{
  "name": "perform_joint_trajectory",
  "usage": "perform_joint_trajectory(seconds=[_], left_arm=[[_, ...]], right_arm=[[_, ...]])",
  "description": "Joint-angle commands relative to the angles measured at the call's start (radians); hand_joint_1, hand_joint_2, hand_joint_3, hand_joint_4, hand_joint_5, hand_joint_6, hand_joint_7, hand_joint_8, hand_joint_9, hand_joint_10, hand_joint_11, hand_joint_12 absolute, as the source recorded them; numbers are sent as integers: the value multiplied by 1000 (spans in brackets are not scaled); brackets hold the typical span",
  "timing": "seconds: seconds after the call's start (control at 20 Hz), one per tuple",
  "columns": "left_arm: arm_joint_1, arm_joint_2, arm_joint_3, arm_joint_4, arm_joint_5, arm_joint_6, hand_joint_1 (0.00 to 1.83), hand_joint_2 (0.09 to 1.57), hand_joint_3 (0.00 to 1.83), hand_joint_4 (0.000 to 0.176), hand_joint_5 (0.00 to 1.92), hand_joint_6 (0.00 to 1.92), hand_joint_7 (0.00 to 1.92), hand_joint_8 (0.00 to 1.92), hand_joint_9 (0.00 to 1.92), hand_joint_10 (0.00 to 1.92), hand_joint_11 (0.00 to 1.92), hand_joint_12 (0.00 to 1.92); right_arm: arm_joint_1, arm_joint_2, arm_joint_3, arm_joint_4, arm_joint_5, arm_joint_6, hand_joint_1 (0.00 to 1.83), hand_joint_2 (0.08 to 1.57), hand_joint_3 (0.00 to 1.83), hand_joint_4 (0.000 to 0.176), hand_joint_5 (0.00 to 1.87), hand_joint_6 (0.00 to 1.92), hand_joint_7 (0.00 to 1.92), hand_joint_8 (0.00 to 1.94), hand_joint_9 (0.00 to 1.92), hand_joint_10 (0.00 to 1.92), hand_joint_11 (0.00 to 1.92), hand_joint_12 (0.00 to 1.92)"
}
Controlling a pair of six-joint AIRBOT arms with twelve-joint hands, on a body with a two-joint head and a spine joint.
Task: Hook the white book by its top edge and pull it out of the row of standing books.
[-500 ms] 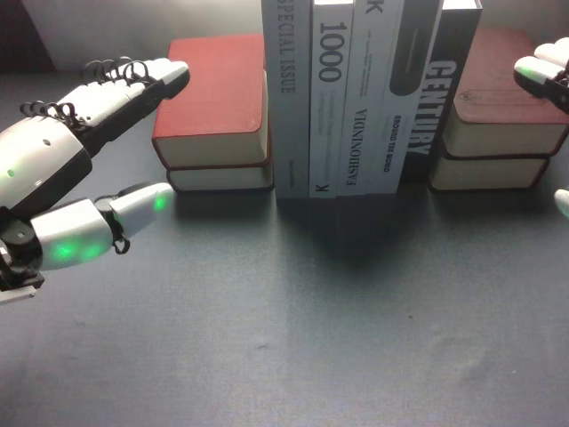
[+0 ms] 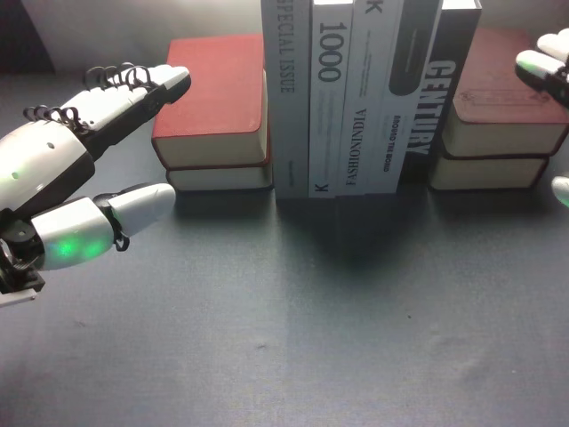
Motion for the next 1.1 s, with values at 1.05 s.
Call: perform_joint_trajectory(seconds=[1.05], left_arm=[[14, -9, 19, -30, -113, -8, 399, 1440, 0, 0, 69, 7, 0, 0, 0, 0, 0, 0]], right_arm=[[425, -172, 193, 1, -162, -101, 500, 1438, 0, 0, 299, 52, 0, 0, 0, 0, 0, 0]])
